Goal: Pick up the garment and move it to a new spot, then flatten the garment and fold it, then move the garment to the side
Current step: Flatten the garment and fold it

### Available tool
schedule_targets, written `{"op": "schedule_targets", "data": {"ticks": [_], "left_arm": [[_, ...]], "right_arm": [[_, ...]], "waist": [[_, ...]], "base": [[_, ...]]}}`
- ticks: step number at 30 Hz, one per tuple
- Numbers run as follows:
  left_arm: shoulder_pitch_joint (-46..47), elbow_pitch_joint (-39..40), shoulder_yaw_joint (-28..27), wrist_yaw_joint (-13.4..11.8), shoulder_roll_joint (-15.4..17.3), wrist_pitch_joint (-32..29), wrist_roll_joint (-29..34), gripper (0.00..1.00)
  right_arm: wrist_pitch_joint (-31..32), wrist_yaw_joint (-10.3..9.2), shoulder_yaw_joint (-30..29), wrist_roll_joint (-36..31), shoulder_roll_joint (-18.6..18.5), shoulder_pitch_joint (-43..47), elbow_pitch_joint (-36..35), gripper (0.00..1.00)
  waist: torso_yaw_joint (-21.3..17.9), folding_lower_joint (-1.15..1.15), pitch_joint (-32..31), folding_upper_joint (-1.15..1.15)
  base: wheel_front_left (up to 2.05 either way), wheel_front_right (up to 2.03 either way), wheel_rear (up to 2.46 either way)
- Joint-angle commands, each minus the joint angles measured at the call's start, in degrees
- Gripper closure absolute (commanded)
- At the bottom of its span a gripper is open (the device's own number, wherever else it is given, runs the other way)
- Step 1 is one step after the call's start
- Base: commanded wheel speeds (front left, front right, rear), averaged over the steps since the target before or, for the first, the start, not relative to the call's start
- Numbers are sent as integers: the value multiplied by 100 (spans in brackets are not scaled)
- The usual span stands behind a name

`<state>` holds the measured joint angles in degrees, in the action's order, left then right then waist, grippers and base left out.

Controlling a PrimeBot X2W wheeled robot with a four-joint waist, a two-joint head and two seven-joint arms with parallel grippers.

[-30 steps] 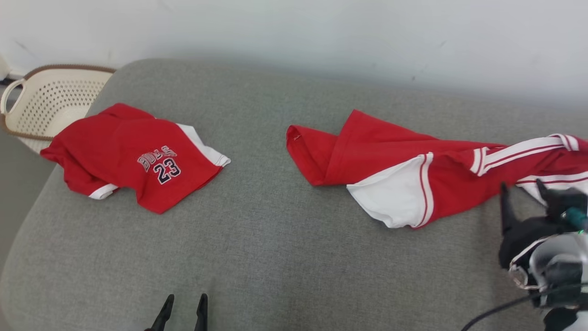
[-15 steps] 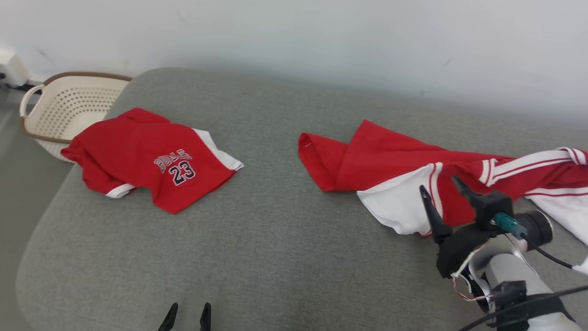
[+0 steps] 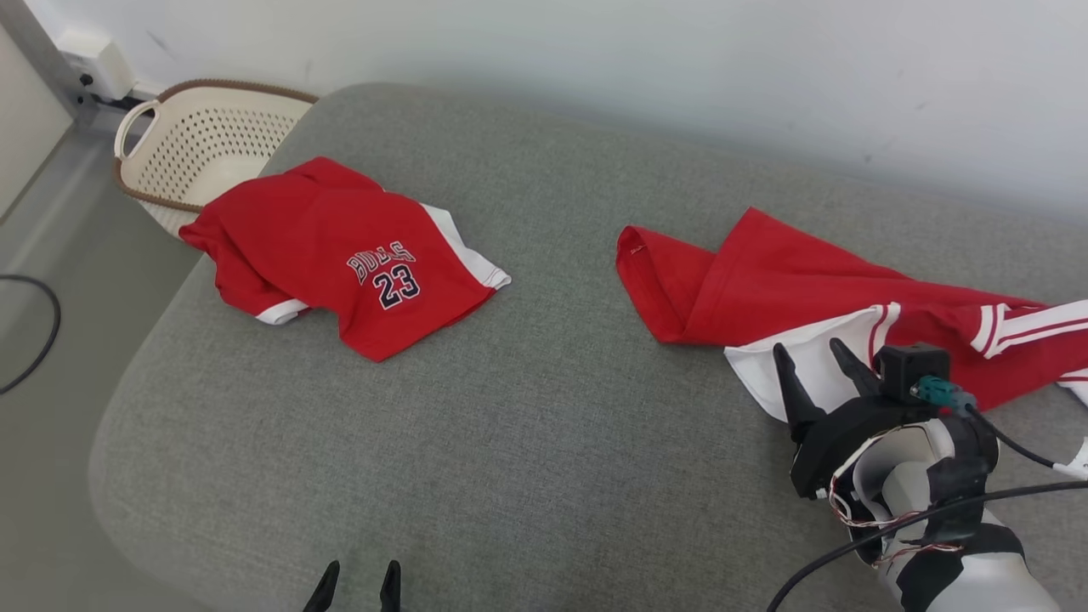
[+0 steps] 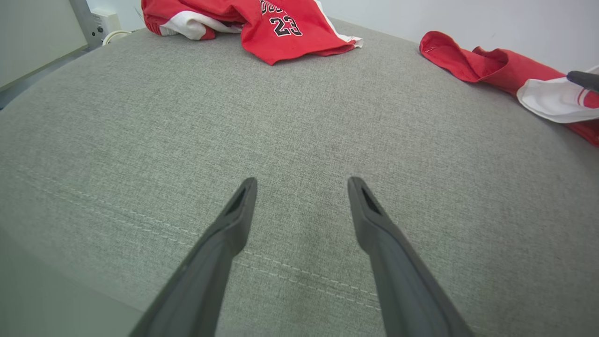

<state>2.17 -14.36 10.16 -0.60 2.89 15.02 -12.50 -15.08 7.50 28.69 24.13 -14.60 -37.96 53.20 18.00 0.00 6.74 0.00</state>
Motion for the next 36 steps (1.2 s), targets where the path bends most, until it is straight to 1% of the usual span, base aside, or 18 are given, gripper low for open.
{"op": "schedule_targets", "data": {"ticks": [1, 7, 13, 20, 23, 24, 25, 26, 27, 30, 36], "left_arm": [[-31, 12, 13, -10, 0, 25, -44, 0], [114, 26, 104, -41, 1, 25, -18, 0], [128, 43, 266, -72, 0, 25, -33, 0], [121, 51, 431, -85, 1, 25, -31, 0], [123, 31, 455, -99, 0, 25, -53, 0], [135, 23, 465, -99, 1, 25, -55, 0], [151, 18, 474, -104, 1, 25, -63, 0], [168, 13, 479, -104, 1, 25, -73, 0], [183, 9, 486, -112, 0, 25, -85, 0], [220, 25, 491, -129, 0, 25, -101, 0], [43, 38, 346, -134, 1, 25, -59, 0]], "right_arm": [[1, -2, -15, 79, 37, -42, 60, 0], [-4, -2, -285, 352, 201, -254, 407, 0], [-5, -2, -572, 499, 311, -373, 405, 0], [-4, -2, -1110, 1027, 470, -209, 386, 0], [-5, -1, -1232, 1155, 544, -255, 454, 1], [-5, -1, -1258, 1184, 561, -286, 482, 16], [-5, -1, -1270, 1187, 573, -322, 501, 63], [-5, -1, -1304, 1205, 584, -352, 526, 85], [-5, -1, -1322, 1209, 598, -360, 546, 100], [-5, -1, -1299, 1184, 627, -344, 417, 100], [-5, -1, -1204, 1582, 666, -178, -265, 100]], "waist": [[65, 0, 90, 0], [148, 0, 221, 0], [224, 0, 294, 0], [226, 0, 320, 0], [213, 0, 322, 0], [210, 0, 325, 0], [207, 0, 328, 0], [206, 0, 333, 0], [208, 0, 337, 0], [211, 0, 332, 0], [15, 0, 146, 0]], "base": [[0, 0, 0], [0, 0, 0], [0, 0, 0], [0, 0, 0], [0, 0, 0], [0, 0, 0], [0, 0, 0], [0, 0, 0], [0, 0, 0], [0, 0, 0], [0, 0, 0]]}}
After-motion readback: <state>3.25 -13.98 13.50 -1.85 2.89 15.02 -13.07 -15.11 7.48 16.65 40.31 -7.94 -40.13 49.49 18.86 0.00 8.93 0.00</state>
